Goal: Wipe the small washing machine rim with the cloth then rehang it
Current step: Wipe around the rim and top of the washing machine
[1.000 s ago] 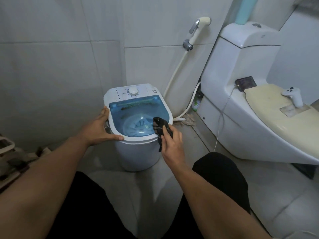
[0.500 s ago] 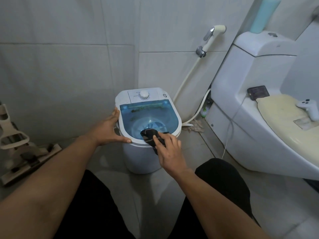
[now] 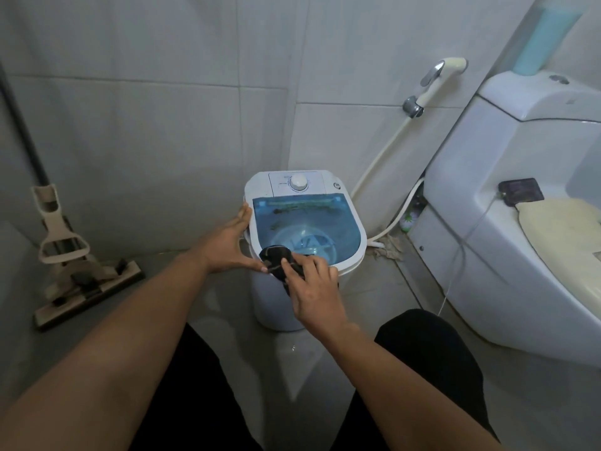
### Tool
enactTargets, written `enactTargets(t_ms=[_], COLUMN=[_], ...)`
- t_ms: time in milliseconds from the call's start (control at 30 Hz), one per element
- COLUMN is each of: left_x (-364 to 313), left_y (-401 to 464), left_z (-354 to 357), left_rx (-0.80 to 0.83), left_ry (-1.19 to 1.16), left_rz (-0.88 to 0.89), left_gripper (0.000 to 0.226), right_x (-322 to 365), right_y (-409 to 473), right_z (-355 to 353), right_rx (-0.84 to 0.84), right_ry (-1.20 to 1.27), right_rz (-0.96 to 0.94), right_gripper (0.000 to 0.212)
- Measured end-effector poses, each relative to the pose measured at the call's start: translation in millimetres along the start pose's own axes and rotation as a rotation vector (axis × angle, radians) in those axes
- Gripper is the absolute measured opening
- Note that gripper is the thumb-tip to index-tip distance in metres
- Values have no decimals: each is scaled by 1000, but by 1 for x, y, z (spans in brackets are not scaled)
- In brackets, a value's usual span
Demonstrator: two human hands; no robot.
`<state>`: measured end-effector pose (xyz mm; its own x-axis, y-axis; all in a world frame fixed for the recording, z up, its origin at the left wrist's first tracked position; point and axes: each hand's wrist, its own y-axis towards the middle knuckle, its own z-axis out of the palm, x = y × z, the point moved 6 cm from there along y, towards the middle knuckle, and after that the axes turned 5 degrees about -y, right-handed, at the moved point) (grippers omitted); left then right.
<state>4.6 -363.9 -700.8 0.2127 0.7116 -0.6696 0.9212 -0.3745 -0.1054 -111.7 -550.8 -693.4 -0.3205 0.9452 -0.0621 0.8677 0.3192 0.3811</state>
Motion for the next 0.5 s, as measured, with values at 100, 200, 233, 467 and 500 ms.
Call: enactTargets(t_ms=[100,200,233,467,500], left_x=[2,3,4,7,7], left_y=[1,1,1,4,4], left_z=[0,-1,0,2,2], left_rx=[-16,-36,-37,-50,-49], left_ry=[17,43,44,-30,-46], left_rz=[37,54,50,66,62], left_gripper=[153,144,144,143,143], right_x=[10,21,24,40,42], right_y=[11,24,29,60,64], right_z=[-2,-3,-2,-4,-5], right_rx=[14,46,60,138,146], right_ry=[-4,-20,-28,-88,-104], right_rz=[11,29,34,56,59], right_gripper=[42,42,43,45,44])
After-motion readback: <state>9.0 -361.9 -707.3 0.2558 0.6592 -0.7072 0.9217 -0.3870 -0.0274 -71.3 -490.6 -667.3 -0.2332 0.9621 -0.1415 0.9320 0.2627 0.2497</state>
